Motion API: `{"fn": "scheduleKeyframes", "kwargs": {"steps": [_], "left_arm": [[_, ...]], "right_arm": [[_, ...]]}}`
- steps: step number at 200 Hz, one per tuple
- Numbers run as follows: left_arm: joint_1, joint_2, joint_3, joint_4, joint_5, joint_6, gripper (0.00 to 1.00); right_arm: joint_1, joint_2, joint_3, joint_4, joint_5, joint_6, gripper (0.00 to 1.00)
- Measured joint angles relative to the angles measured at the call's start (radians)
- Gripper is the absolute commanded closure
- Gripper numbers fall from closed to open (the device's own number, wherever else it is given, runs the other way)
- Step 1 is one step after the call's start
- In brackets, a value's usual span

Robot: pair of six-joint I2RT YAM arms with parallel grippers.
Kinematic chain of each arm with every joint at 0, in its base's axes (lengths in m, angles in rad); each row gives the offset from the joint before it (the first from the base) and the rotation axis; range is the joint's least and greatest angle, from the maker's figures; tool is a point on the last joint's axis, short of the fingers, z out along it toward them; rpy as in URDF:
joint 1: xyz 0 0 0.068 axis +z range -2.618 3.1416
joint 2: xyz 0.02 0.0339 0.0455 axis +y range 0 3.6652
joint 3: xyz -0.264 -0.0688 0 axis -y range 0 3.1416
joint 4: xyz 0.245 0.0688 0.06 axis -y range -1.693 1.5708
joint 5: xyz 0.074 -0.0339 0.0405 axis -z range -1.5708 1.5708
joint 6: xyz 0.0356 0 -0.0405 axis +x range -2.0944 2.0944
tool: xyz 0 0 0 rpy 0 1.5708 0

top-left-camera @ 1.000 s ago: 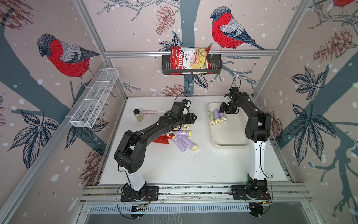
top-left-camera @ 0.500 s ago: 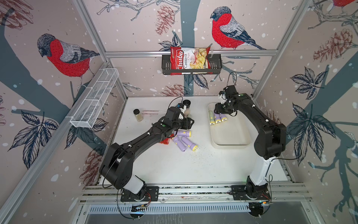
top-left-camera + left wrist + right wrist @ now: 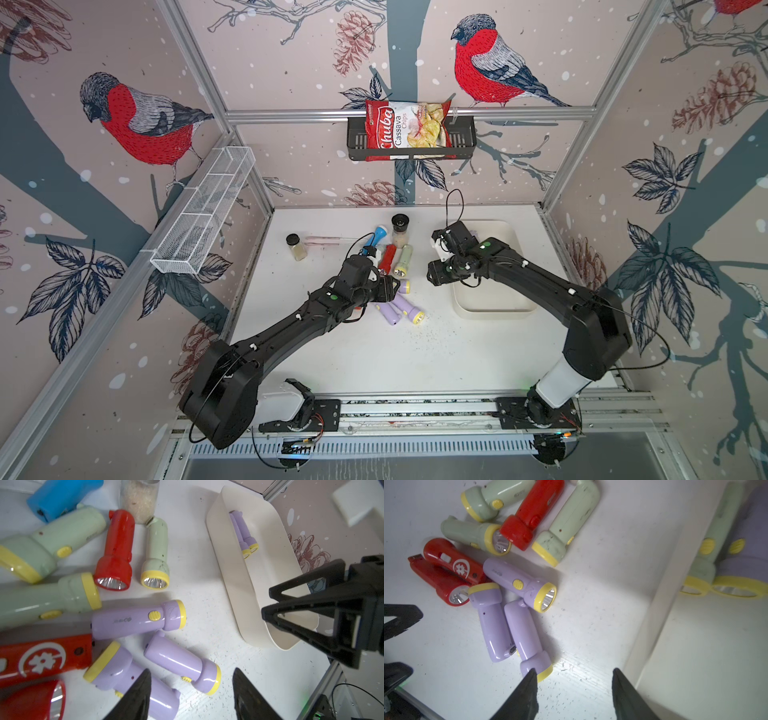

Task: Put the flashlights into the storage boxes
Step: Pick up the flashlight from the center of the board.

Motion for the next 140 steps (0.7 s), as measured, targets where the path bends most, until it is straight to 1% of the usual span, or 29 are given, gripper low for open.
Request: {"fn": "scheduleKeyframes", "kwargs": {"steps": [35,57,107,140], "left_arm": [[0.023,-0.038,-0.055,0.000,0.003,-0.040,0.38],[0.047,-0.069,-0.087,0.000,0.014,-0.057,0.38],[0.089,-0.172,-0.170,0.000,0.017,-0.100,0.38],[0.093,-0.254,-0.224,-0.002,-0.008,-0.106,0.38]], "right_arm": [[0.076,0.028,-0.029,0.018,-0.010,0.024,0.38],[0.095,0.079,-0.021,0.016,-0.035,0.025,0.38],[0.180,0.221,0.077,0.012,-0.053,0.013,0.38],[0.205,0.318,0.152,0.006,-0.030,-0.010,0.38]]}}
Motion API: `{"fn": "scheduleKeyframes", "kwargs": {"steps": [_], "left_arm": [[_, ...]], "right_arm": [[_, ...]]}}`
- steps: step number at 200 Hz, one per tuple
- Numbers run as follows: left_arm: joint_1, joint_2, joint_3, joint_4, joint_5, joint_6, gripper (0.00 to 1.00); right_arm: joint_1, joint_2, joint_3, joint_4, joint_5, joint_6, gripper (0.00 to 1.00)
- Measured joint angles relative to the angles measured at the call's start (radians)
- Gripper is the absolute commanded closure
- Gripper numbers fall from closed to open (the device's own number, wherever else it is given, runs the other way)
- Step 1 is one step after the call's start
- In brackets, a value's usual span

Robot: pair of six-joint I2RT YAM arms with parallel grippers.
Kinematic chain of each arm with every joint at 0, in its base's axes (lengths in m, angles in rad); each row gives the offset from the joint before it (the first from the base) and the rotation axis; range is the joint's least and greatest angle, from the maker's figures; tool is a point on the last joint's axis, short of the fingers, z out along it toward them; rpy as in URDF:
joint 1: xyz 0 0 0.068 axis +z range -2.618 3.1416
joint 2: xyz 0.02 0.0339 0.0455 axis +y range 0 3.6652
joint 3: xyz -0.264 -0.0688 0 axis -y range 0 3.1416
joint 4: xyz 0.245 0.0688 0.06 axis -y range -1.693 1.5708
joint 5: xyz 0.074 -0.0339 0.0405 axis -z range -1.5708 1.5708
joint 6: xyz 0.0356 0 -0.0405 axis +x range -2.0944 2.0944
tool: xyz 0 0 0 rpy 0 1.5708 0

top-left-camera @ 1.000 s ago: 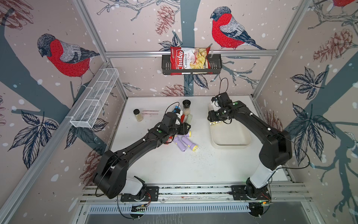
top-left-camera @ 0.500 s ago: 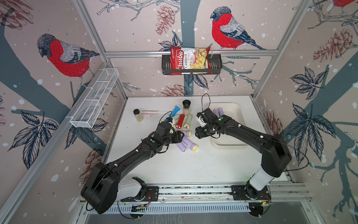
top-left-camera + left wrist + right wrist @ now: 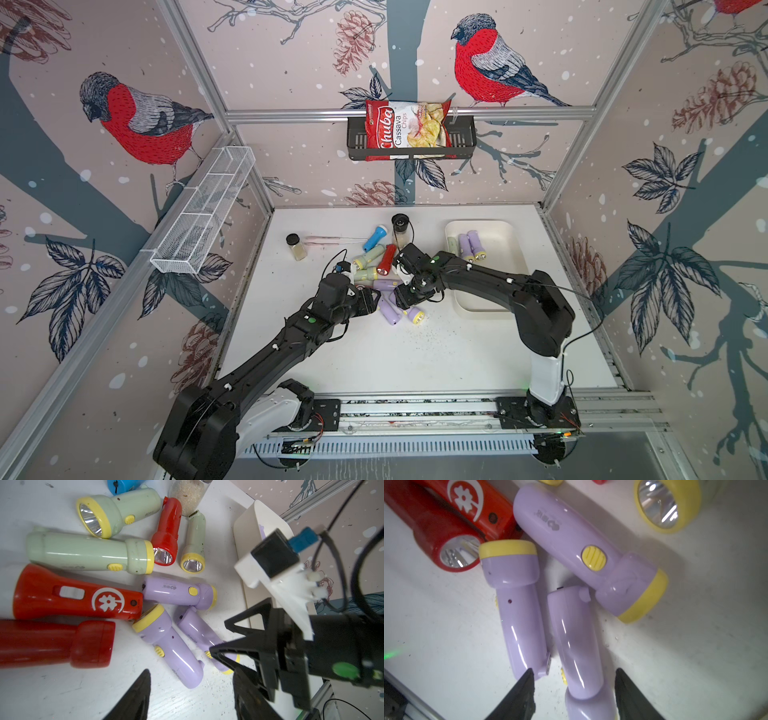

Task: Put the flashlights into the storage boxes
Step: Pick up the flashlight from the center of the board.

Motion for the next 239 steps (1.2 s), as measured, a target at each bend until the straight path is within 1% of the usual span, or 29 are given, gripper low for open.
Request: {"fn": "scheduleKeyframes", "kwargs": {"steps": [37,58,121,148,171,196,239], "left_arm": [[0.008,-0.078,-0.027,-0.009,-0.047,-0.020,0.38],[0.009,-0.097,-0.032,-0.015,-0.068,-0.023,0.38],[0.010,-0.103,-0.033,-0.021,-0.077,-0.023,0.38],[0.010,-0.103,-0.034,-0.027,-0.077,-0.023,0.38],[0.010,-0.090,-0.037,-0.027,-0.078,-0.020,0.38],[0.010,-0.045,-0.024,-0.027,-0.069,0.005,0.39],[-0.011,0.016,0.023,-0.015,-0.044,0.040,0.39]], "right_arm": [[0.023,0.089,0.068,-0.020,0.036,-0.021,0.39],[0.026,0.119,0.088,-0.020,0.042,-0.021,0.42],[0.026,0.148,0.094,-0.022,0.066,-0.021,0.53],[0.026,0.147,0.088,-0.020,0.067,-0.021,0.61],[0.025,0.119,0.063,-0.021,0.070,-0.021,0.65],[0.014,0.047,0.014,-0.015,0.068,-0.013,0.68],[-0.037,-0.089,-0.078,0.004,0.019,0.022,0.70]]}}
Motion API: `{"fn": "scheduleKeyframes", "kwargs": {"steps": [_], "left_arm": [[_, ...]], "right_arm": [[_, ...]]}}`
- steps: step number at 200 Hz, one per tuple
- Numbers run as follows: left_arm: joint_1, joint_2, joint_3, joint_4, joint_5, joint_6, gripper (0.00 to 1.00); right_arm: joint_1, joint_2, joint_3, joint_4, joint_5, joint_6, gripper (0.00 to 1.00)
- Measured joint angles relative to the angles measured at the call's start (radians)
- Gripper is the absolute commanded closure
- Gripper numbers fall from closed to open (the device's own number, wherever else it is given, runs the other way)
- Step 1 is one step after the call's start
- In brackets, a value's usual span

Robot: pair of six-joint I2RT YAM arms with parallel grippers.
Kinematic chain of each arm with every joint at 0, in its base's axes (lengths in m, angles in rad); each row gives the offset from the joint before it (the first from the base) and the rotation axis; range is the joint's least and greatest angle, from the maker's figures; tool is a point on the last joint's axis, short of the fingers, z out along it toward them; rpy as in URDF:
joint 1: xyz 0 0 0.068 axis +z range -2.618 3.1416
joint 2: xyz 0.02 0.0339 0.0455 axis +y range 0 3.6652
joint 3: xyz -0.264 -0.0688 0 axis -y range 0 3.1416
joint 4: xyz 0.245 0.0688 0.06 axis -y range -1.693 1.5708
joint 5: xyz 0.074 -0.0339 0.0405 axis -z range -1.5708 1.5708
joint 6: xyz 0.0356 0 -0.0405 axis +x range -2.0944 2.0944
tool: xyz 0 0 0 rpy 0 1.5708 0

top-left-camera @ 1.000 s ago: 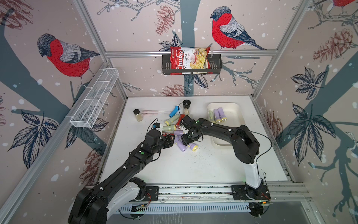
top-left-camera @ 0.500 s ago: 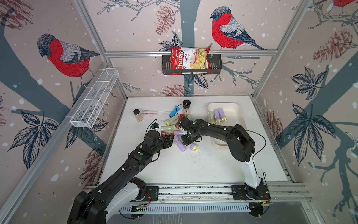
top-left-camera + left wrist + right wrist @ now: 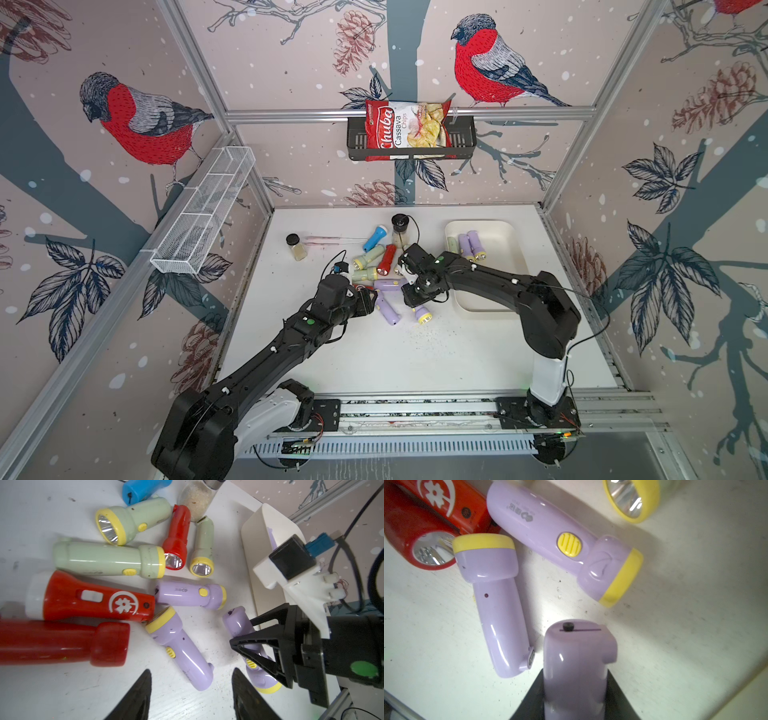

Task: Put the flashlights into the storage boxes
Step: Pick up the flashlight from the center of the board.

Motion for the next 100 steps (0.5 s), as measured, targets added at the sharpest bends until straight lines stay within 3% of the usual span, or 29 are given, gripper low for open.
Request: {"fn": "scheduleKeyframes", "kwargs": {"steps": [100], "left_arm": [[-0.117,0.280,0.219,0.048,0.019,0.107,0.39]], "right_arm": [[-0.286,-0.262,-0.092,-0.016,-0.131,0.036,0.71]]}}
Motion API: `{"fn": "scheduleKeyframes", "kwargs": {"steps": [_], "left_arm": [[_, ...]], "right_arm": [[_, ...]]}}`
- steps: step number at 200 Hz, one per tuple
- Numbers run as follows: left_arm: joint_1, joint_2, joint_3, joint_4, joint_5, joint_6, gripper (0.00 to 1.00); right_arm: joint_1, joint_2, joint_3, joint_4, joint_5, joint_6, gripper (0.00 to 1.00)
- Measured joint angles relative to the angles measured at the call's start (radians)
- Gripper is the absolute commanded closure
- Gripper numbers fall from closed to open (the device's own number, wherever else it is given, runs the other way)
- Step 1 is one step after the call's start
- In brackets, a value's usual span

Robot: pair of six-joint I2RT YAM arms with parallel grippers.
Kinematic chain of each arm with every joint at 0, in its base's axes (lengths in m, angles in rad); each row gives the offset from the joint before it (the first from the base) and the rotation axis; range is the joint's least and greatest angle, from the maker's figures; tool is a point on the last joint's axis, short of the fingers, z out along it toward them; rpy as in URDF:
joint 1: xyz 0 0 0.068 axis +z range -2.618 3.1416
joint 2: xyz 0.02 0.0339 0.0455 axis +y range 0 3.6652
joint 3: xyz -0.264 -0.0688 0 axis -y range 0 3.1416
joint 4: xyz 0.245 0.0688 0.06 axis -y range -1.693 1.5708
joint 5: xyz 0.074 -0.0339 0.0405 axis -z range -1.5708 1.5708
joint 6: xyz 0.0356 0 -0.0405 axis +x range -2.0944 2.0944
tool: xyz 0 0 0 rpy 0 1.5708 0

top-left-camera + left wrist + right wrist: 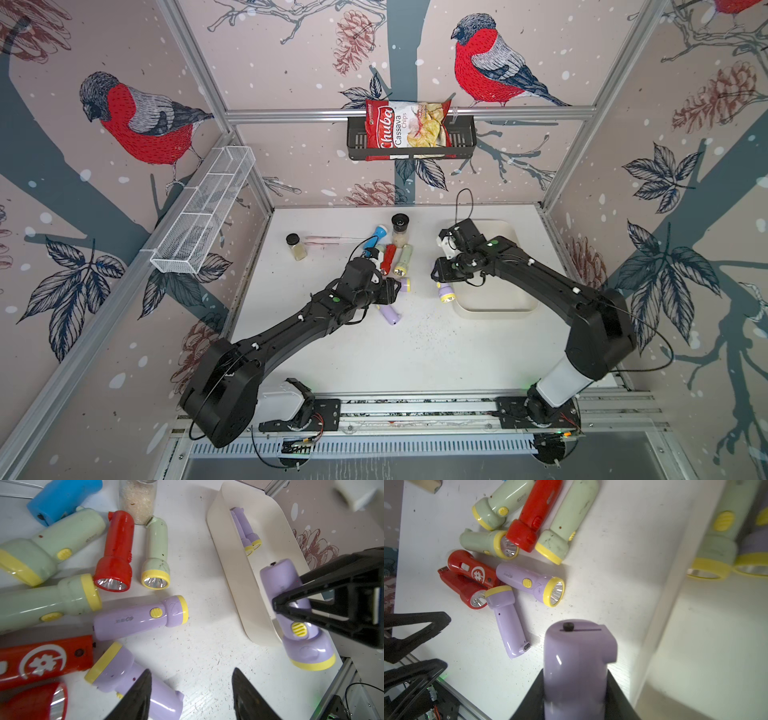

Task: Put the flashlights into the storage boxes
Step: Pick up the flashlight from the center of the board, then place the flashlight at the storage box.

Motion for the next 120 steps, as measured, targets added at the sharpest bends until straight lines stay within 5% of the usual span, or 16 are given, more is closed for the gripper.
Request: {"fn": "scheduleKeyframes", "kwargs": {"steps": [60,120], "left_arm": [[-0.023,0.147,0.144,0.032,0.024,0.039,0.39],[-0.025,0.322,0.320,0.024,0.060,0.072,0.39]], "right_arm": [[-0.272,-0.033,-0.006,-0.051,-0.039,-0.056,0.71],[-0.449,0.106,0.126,-0.097,-0.019,-0.140,0.71]]}}
